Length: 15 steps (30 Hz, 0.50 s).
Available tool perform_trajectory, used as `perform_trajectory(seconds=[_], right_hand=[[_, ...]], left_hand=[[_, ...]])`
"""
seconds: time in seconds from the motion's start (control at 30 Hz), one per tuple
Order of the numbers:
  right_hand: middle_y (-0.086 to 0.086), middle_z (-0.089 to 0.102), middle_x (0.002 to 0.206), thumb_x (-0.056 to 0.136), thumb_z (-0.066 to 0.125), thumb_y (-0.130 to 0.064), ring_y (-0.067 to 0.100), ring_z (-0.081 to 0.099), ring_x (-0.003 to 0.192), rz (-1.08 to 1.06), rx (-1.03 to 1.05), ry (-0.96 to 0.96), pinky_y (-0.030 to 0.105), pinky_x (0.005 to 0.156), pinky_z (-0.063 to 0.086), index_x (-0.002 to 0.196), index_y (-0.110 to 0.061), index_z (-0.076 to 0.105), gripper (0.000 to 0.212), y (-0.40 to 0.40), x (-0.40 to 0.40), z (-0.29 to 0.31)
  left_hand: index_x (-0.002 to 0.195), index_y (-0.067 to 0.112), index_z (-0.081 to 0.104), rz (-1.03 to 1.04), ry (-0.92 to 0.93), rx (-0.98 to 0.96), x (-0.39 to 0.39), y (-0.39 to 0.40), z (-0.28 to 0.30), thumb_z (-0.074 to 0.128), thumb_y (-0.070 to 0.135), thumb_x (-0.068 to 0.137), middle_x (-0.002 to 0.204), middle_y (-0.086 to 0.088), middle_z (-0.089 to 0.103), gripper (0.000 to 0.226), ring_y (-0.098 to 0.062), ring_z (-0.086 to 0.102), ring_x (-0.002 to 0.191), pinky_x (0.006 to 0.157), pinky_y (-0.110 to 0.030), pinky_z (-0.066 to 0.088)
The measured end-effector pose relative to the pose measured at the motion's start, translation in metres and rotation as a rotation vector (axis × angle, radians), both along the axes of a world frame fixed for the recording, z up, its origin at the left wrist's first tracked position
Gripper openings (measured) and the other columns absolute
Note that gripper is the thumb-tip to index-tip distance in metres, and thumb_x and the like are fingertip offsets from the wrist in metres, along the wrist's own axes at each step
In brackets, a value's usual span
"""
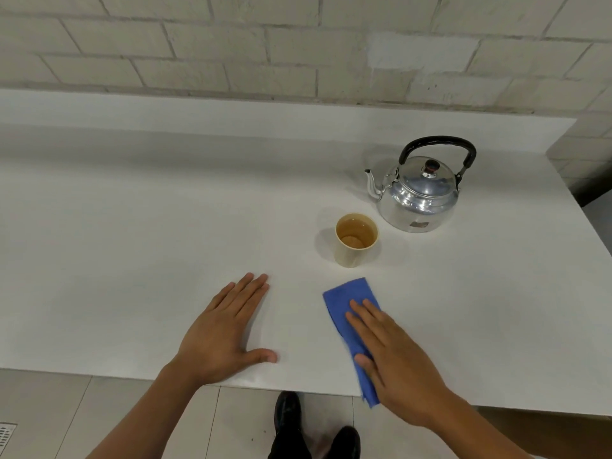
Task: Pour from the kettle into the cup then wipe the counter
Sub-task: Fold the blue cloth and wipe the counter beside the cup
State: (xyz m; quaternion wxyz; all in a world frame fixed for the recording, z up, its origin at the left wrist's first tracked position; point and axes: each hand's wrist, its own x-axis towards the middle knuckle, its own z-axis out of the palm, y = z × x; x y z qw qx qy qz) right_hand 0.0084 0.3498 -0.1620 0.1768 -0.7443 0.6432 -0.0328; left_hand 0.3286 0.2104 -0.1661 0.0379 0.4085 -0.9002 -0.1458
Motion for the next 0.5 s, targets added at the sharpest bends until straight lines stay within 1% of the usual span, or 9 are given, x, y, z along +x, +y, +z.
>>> perform_trajectory(seconds=[0.03, 0.1, 0.17, 0.23, 0.3, 0.4, 0.5], right_hand=[[-0.016, -0.013, 0.169, 0.106, 0.014, -0.053, 0.003, -0.014, 0.154, -0.019, -0.007, 0.007, 0.028, 0.124, -0.002, 0.161, -0.03, -0.001, 0.062, -0.006, 0.003, 0.0], [-0.011, -0.014, 0.168, 0.106, 0.018, -0.05, 0.007, -0.018, 0.154, -0.044, -0.016, 0.027, 0.031, 0.126, -0.002, 0.159, -0.025, -0.004, 0.063, -0.022, 0.019, -0.001], [-0.003, -0.013, 0.168, 0.107, 0.023, -0.046, 0.016, -0.017, 0.155, -0.046, -0.022, 0.052, 0.037, 0.127, 0.0, 0.158, -0.018, -0.005, 0.064, -0.041, 0.044, 0.0], [0.002, -0.01, 0.169, 0.107, 0.023, -0.044, 0.021, -0.015, 0.156, 0.002, -0.028, 0.067, 0.042, 0.126, 0.001, 0.16, -0.015, -0.001, 0.065, -0.055, 0.069, 0.002], [0.001, -0.006, 0.171, 0.107, 0.024, -0.042, 0.019, -0.015, 0.156, 0.093, -0.033, 0.035, 0.043, 0.126, -0.002, 0.162, -0.016, 0.006, 0.064, -0.056, 0.084, 0.002], [-0.005, -0.004, 0.171, 0.108, 0.024, -0.041, 0.012, -0.015, 0.155, 0.212, -0.049, -0.007, 0.035, 0.126, -0.007, 0.163, -0.021, 0.01, 0.06, -0.036, 0.074, 0.001], [-0.011, -0.001, 0.171, 0.109, 0.027, -0.04, 0.008, -0.009, 0.156, 0.223, -0.042, -0.062, 0.028, 0.124, -0.005, 0.162, -0.025, 0.016, 0.057, -0.006, 0.032, 0.002]], left_hand=[[0.168, 0.023, 0.011, -0.001, -0.002, -0.001, 0.0, 0.0, 0.0, 0.047, 0.096, 0.078, 0.176, 0.015, 0.001, 0.121, -0.008, -0.002, 0.162, 0.13, -0.033, 0.003], [0.168, 0.022, 0.012, -0.001, -0.003, -0.003, -0.001, 0.0, 0.0, 0.048, 0.096, 0.077, 0.176, 0.014, 0.003, 0.122, -0.008, -0.002, 0.163, 0.13, -0.033, 0.004], [0.168, 0.021, 0.013, 0.002, 0.0, 0.0, -0.001, 0.0, 0.001, 0.049, 0.096, 0.076, 0.176, 0.013, 0.004, 0.124, -0.008, 0.001, 0.163, 0.13, -0.034, 0.006], [0.168, 0.021, 0.012, 0.005, 0.008, 0.01, -0.001, 0.0, 0.0, 0.05, 0.096, 0.075, 0.176, 0.013, 0.006, 0.125, -0.008, 0.002, 0.163, 0.13, -0.034, 0.006], [0.168, 0.021, 0.01, 0.005, 0.011, 0.02, -0.001, -0.001, -0.001, 0.051, 0.096, 0.075, 0.176, 0.012, 0.006, 0.126, -0.008, 0.001, 0.163, 0.13, -0.035, 0.007], [0.168, 0.021, 0.01, -0.005, -0.001, 0.021, -0.001, -0.002, -0.002, 0.051, 0.096, 0.076, 0.177, 0.011, 0.006, 0.125, -0.009, 0.001, 0.163, 0.13, -0.036, 0.008], [0.168, 0.021, 0.008, -0.007, -0.019, 0.01, 0.0, -0.002, -0.003, 0.048, 0.096, 0.077, 0.177, 0.011, 0.003, 0.124, -0.009, -0.001, 0.163, 0.13, -0.036, 0.006]])
